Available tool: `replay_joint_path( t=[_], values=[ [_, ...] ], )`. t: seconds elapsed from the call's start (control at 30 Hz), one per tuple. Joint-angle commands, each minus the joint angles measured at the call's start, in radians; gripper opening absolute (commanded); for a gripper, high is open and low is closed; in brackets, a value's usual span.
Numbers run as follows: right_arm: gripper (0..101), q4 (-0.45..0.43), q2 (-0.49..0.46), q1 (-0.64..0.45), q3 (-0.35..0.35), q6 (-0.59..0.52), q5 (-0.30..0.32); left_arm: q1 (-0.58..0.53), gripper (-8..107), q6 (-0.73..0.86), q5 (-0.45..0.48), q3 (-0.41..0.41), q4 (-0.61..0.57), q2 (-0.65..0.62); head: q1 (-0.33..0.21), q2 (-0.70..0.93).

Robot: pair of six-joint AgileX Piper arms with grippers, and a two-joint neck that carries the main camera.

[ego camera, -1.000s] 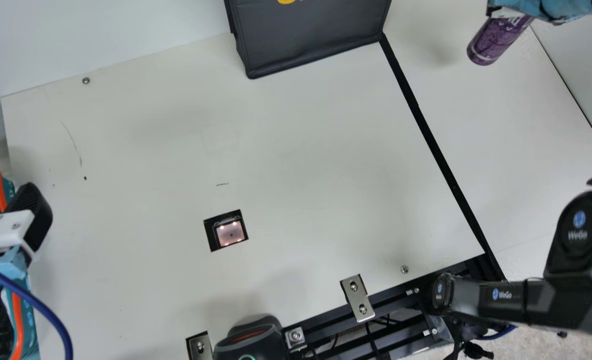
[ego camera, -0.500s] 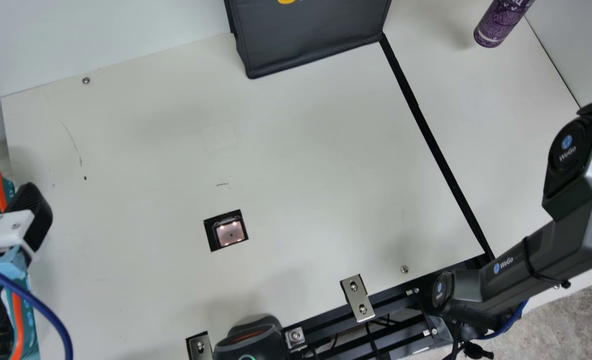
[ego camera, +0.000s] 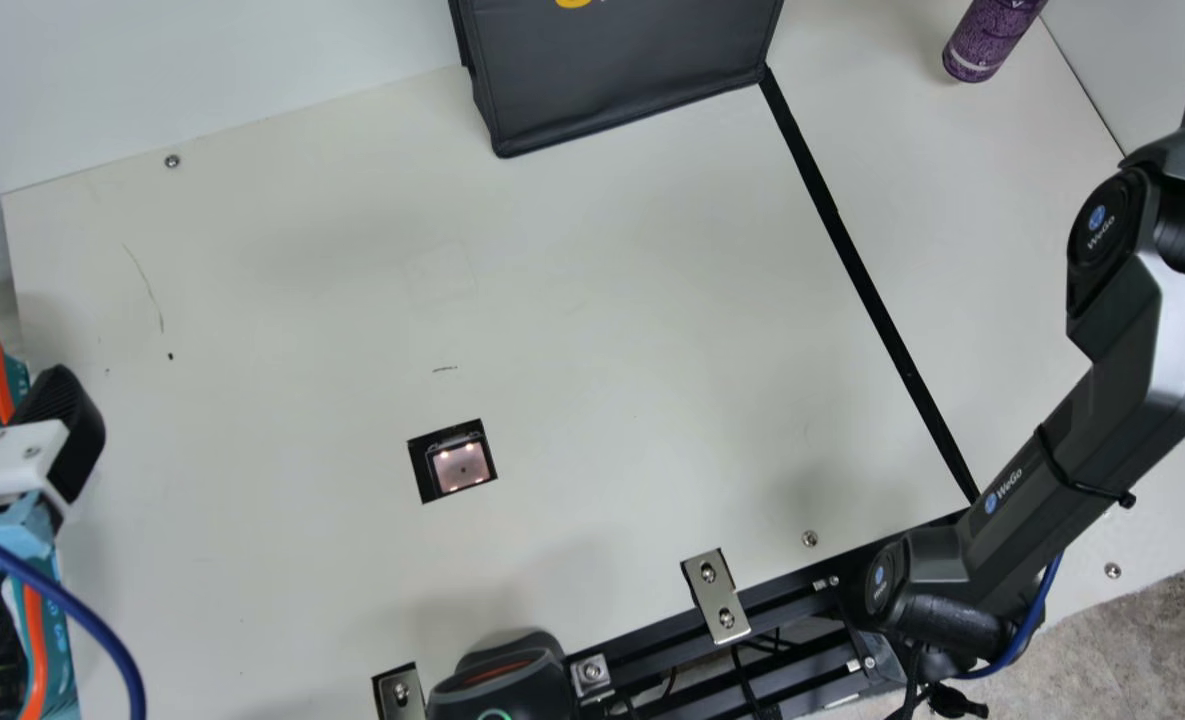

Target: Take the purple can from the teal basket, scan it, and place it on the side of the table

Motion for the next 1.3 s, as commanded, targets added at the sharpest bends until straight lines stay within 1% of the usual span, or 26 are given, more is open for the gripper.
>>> replay_joint_path(
  t=[0.0,0.2,0.47,1.13,1.17,1.27],
  values=[
    [0,0.004,0.013,-0.001,-0.018,0.001,0.007,0.0,90,0.0,0.0,0.0,0.0,0.0,-0.029,-0.002],
    [0,0.006,0.041,-0.001,-0.045,0.003,0.017,0.0,90,0.0,0.0,0.0,0.0,0.0,-0.029,-0.002],
    [26,0.005,0.047,0.003,-0.038,0.004,0.014,0.0,90,0.0,0.0,0.0,0.0,0.0,-0.029,-0.002],
    [93,-0.006,0.019,0.002,0.027,-0.002,-0.02,0.0,90,0.0,0.0,0.0,0.0,0.0,-0.029,-0.002],
    [95,-0.007,0.017,0.002,0.029,-0.003,-0.022,0.0,90,0.0,0.0,0.0,0.0,0.0,-0.029,-0.002],
    [95,-0.012,0.005,0.003,0.039,-0.005,-0.031,0.0,90,0.0,0.0,0.0,0.0,0.0,-0.029,-0.002]
  ],
)
